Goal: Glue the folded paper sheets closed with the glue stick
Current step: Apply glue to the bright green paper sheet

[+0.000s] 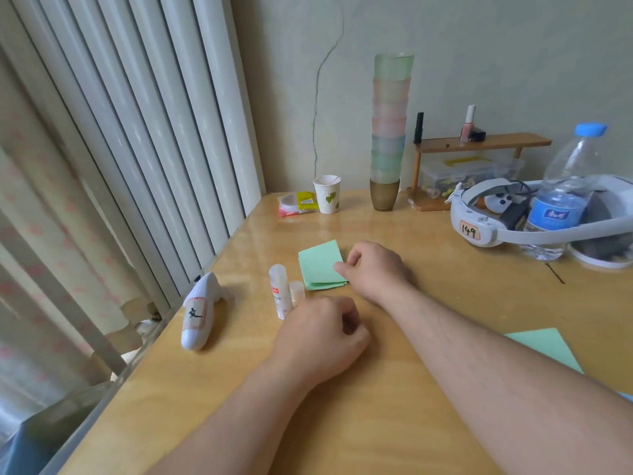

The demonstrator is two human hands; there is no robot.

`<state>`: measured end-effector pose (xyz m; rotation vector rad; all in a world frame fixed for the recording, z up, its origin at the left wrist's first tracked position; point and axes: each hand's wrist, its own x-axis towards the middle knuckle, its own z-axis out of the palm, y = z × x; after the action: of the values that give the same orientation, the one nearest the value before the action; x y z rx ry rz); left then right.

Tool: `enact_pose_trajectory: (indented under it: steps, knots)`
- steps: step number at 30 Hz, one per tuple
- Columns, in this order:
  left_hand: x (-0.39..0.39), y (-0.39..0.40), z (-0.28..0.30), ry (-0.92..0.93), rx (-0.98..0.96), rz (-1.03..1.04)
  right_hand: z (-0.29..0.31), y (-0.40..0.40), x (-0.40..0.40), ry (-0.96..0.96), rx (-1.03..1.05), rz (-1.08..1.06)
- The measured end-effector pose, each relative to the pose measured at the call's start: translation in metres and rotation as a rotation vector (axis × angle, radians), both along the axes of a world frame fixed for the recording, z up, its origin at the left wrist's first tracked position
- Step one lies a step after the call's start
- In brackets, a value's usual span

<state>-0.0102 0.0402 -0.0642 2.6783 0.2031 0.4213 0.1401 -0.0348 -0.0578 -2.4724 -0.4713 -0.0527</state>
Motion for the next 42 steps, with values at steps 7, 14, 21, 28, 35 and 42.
enact_pose_trajectory:
  steps: [7,14,21,28,35,42]
  knots:
    - [0.000,0.000,-0.002,0.009,0.050,-0.037,0.042,-0.092,-0.017,-0.015,0.195,0.028]
    - [-0.003,-0.022,0.002,-0.067,0.066,-0.279,0.036,-0.228,-0.051,0.108,0.051,-0.135]
    - [-0.002,-0.080,0.014,0.109,0.147,-0.415,0.004,-0.255,-0.062,0.103,-0.166,-0.203]
    - [0.010,-0.132,0.008,0.089,0.004,-0.480,-0.002,-0.257,-0.062,0.080,0.078,-0.133]
    - [0.011,-0.132,0.006,0.108,-0.039,-0.442,0.009,-0.267,-0.059,0.133,0.605,-0.212]
    - [0.005,-0.078,0.034,0.086,-0.734,-0.355,0.050,-0.220,-0.078,0.136,0.680,0.019]
